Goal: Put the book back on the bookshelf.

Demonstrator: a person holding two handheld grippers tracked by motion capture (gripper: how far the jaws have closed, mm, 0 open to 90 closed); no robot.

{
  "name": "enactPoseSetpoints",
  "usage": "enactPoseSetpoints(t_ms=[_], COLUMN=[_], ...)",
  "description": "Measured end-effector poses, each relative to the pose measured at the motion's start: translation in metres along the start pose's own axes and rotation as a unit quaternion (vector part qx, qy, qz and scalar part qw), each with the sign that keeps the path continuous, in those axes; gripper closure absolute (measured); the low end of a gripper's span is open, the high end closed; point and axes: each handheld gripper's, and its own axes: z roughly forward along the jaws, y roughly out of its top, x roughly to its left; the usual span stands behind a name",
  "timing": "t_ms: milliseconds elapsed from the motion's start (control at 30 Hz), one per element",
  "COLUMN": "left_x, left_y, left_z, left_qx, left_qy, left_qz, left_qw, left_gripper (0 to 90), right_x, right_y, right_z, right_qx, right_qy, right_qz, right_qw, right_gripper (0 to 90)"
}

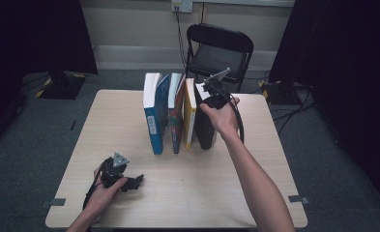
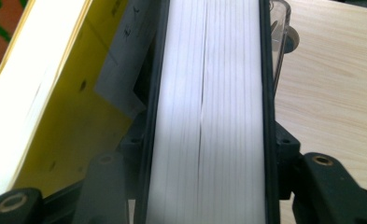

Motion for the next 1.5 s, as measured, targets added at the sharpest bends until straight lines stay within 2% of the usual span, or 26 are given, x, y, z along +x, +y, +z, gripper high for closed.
enactPoseSetpoints(t_ms=[200,400,567,667,700,800,933,1067,1367,1467,1500], left_x=[0.0,0.0,0.0,0.0,0.0,0.0,0.0,0.0,0.0,0.0,0.0], left_y=[0.0,0.0,0.0,0.0,0.0,0.0,0.0,0.0,0.0,0.0,0.0], left_z=[0.0,0.0,0.0,0.0,0.0,0.0,0.0,0.0,0.0,0.0,0.0], left_qx=[-0.001,0.0,0.0,0.0,0.0,0.0,0.0,0.0,0.0,0.0,0.001], left_qy=[0.0,0.0,0.0,0.0,0.0,0.0,0.0,0.0,0.0,0.0,0.0], left_qz=[0.0,0.002,0.002,0.001,0.001,0.002,0.001,0.001,0.001,0.001,0.002], left_qw=[1.0,1.0,1.0,1.0,1.0,1.0,1.0,1.0,1.0,1.0,1.0], left_gripper=[0.0,0.0,0.0,0.0,0.0,0.0,0.0,0.0,0.0,0.0,0.0], right_x=[-0.003,-0.004,-0.008,-0.011,-0.011,-0.008,-0.005,0.002,-0.005,-0.005,-0.005], right_y=[-0.023,-0.045,-0.065,-0.07,-0.071,-0.067,-0.065,-0.069,-0.084,-0.091,-0.093], right_z=[-0.004,-0.001,0.01,0.015,0.015,0.013,0.014,0.016,0.02,0.023,0.023], right_qx=[-0.057,-0.111,-0.138,-0.152,-0.158,-0.161,-0.166,-0.172,-0.185,-0.183,-0.185], right_qy=[0.016,0.026,0.033,0.04,0.035,0.01,0.002,-0.002,0.049,0.045,0.047], right_qz=[-0.006,-0.016,-0.026,-0.018,-0.018,-0.026,-0.011,-0.016,-0.022,-0.03,-0.029], right_qw=[0.9982,0.9933,0.9896,0.9874,0.9867,0.9866,0.9861,0.9849,0.9812,0.9817,0.9812], right_gripper=[46.4,45.7,45.3,47.5,48.6,50.8,51.5,50.2,43.1,43.6,47.5])
